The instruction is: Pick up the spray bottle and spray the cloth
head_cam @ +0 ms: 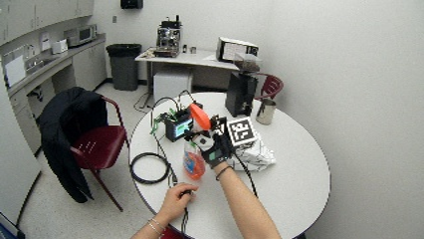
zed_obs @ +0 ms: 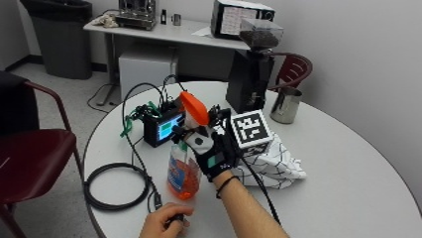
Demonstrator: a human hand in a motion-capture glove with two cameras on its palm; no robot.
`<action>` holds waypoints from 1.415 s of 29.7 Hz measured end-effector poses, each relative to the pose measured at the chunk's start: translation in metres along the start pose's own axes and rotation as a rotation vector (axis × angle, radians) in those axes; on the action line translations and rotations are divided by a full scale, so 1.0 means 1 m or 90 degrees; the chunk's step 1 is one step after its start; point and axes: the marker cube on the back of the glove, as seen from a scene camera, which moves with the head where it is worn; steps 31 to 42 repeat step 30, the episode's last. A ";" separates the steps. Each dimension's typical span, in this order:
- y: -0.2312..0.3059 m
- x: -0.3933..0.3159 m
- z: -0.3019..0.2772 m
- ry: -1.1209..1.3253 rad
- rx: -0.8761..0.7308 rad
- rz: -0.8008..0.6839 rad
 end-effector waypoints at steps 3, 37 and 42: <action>0.003 0.007 0.002 0.002 -0.011 0.020; 0.117 -0.001 -0.165 0.507 -0.128 0.041; 0.117 -0.001 -0.165 0.507 -0.128 0.041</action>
